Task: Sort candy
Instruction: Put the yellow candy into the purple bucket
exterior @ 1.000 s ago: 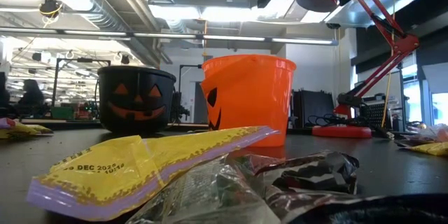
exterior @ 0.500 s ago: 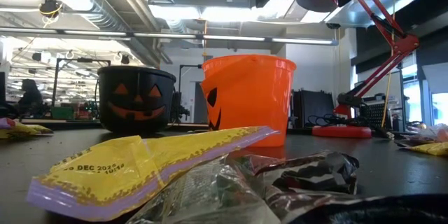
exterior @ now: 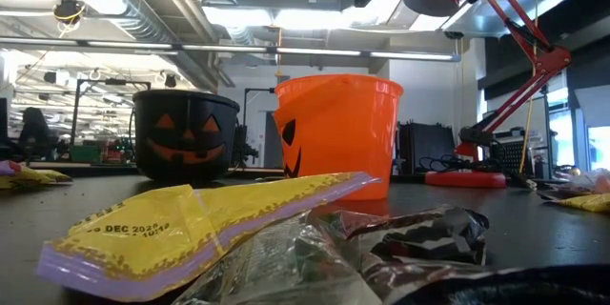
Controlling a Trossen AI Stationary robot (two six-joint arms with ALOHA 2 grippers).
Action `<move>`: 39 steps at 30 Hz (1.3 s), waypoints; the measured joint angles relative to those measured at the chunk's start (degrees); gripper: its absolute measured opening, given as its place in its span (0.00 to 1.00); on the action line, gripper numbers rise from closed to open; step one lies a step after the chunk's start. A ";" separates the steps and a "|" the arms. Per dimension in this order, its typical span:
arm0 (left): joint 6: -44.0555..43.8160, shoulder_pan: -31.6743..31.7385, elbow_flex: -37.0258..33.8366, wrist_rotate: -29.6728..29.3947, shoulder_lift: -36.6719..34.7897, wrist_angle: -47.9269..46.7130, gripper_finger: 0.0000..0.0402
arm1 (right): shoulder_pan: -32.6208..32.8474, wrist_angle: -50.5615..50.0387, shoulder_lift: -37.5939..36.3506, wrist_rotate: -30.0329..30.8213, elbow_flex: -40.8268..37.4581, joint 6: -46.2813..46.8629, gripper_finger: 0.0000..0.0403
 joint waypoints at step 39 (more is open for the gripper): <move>-22.60 0.39 -3.08 5.10 -0.93 -18.86 0.32 | 35.63 -54.41 -25.60 11.84 -0.02 -0.31 0.00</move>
